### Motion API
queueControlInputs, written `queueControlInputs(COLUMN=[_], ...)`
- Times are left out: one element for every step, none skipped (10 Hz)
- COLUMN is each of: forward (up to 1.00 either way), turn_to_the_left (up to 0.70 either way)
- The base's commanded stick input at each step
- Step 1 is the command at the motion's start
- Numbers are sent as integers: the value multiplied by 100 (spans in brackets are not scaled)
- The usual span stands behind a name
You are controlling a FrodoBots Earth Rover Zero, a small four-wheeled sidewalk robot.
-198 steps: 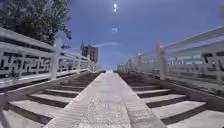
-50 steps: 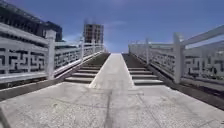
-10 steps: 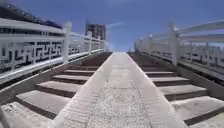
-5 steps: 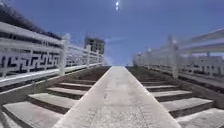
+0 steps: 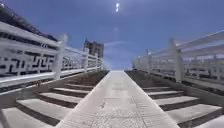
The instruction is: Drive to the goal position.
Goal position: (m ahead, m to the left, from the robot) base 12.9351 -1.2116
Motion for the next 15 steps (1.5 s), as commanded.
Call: queueControlInputs(forward=[45, 47, 70, 70, 52, 45, 45, 45, 45, 45, 45, 45, 45, 45, 45], turn_to_the_left=[0, 0, 0, 0, 0, 0, 0, 0, 0, 0, 0, 0, 0, 0, 0])
